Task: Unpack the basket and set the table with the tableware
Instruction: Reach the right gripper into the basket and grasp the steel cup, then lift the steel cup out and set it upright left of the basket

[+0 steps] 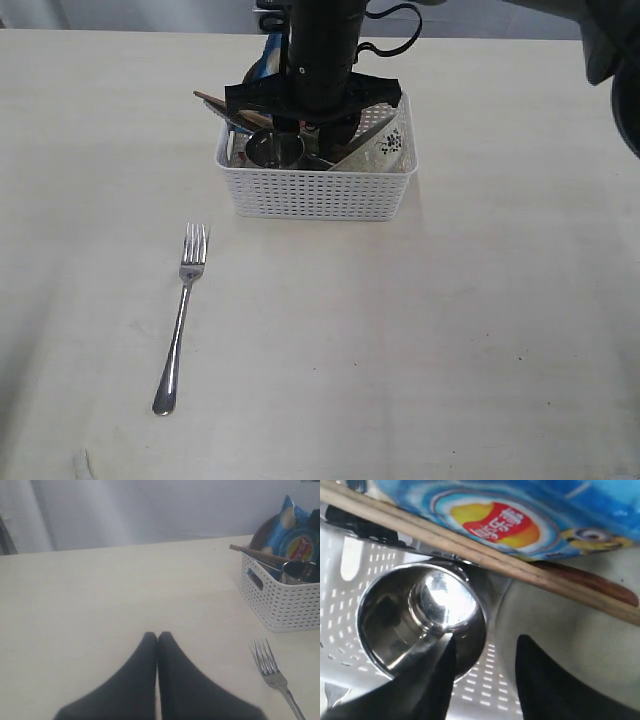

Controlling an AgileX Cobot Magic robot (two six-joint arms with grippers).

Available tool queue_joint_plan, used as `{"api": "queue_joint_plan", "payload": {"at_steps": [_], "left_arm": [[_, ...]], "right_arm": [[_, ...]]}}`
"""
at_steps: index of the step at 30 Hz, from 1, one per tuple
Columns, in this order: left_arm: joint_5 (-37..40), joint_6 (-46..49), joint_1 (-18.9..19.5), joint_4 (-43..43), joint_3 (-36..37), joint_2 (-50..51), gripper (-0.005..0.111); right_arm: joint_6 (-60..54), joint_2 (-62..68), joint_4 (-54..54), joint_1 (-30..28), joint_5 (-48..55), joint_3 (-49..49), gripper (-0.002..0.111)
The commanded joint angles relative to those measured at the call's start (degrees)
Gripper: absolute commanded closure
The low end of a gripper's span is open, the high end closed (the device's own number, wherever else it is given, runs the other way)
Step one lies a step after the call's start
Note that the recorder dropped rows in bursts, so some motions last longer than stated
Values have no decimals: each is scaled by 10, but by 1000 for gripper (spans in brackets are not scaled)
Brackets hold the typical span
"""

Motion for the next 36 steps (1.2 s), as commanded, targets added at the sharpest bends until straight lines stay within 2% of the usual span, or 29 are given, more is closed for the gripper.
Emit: {"api": "queue_joint_plan", "payload": {"at_steps": [1,15,17,23,24,36], "left_arm": [[-5,-3,-3,-1,1,-1,107],[-5,-3,-3,-1,1,-1,107],[-5,-3,-3,-1,1,-1,107],[-5,-3,-3,-1,1,-1,107],[-5,-3,-3,-1,1,-1,107],[-5,-3,-3,-1,1,-1,107]], "right_arm": [[2,0,0,-3,-12,2,70],[0,19,0,-3,-18,2,70],[-1,19,-6,-3,-18,2,75],[-10,19,-6,-3,-28,2,106],[-10,19,-6,-3,-28,2,109],[-12,7,-5,-3,-22,2,109]]}}
